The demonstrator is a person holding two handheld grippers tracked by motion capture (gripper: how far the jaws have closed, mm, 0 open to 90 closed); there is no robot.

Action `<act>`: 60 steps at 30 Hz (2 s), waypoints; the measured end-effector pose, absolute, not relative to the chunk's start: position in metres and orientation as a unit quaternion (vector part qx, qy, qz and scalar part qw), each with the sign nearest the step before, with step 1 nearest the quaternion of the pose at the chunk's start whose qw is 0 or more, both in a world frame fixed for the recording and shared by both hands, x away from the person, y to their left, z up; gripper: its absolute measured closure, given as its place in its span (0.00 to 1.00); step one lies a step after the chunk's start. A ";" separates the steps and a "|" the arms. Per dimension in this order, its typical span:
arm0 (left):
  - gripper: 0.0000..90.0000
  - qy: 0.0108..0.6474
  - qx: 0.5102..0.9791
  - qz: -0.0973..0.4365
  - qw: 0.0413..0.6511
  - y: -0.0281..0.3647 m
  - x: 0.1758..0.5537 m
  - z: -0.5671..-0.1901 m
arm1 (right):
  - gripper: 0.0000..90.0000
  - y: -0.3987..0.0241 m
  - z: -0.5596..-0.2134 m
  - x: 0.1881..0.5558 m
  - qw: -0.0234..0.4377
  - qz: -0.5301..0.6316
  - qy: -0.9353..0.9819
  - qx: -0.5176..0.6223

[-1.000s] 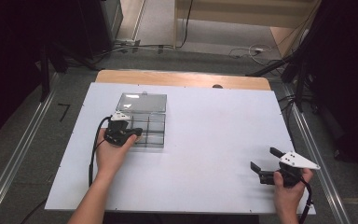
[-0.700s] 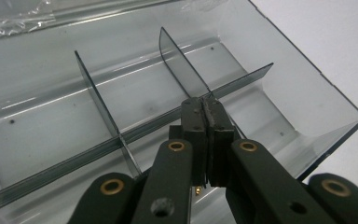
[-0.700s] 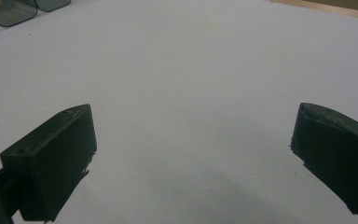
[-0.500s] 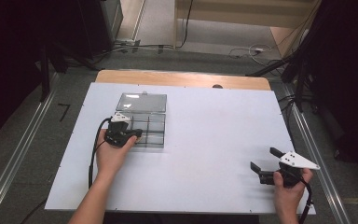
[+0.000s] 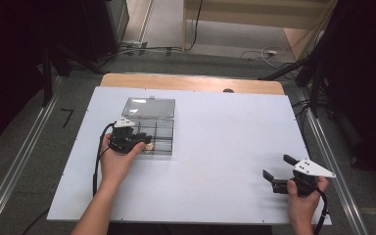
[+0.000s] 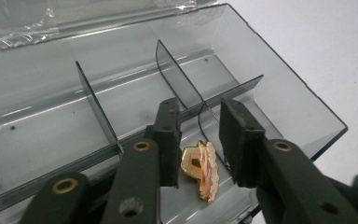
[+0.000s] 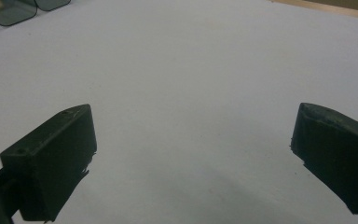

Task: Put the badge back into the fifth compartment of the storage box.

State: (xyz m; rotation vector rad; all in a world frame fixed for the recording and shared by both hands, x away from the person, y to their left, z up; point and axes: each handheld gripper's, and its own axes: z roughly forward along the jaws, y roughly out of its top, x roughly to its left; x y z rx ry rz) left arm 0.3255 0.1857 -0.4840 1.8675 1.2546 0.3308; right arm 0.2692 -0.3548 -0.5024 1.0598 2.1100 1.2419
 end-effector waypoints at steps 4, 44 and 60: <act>0.66 0.500 0.739 0.138 0.429 0.187 0.324 -0.481 | 0.00 -0.355 -0.502 0.269 0.235 0.452 0.769 0.386; 0.01 0.474 0.701 0.166 0.506 0.190 0.277 -0.455 | 0.00 -0.355 -0.502 0.269 0.235 0.452 0.769 0.386; 0.00 0.465 0.696 0.179 0.517 0.199 0.251 -0.457 | 0.00 -0.356 -0.502 0.269 0.236 0.453 0.770 0.384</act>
